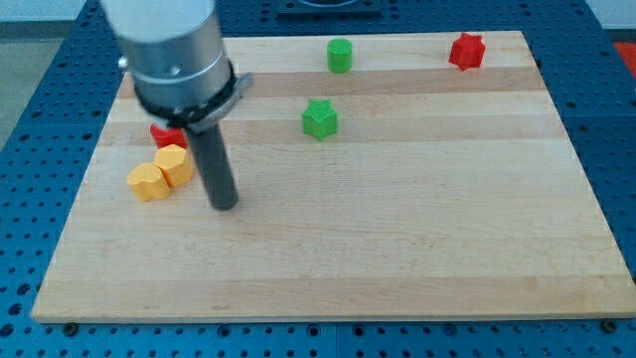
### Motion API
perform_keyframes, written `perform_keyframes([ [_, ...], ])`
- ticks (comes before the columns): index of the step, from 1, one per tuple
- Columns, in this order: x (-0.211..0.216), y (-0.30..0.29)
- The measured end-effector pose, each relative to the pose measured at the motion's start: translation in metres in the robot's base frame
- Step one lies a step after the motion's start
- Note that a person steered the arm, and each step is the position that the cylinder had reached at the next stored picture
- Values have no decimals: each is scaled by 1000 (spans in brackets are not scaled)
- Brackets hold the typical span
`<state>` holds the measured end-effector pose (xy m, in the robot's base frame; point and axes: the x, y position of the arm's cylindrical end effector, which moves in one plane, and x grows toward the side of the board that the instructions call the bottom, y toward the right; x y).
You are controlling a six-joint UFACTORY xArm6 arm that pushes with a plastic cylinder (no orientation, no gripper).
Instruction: Move your arm towards the center left
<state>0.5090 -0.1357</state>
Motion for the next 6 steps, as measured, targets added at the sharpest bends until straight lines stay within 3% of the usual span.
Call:
perform_keyframes([
  [1,27,-42],
  [4,-2,-168],
  [6,-37,-166],
])
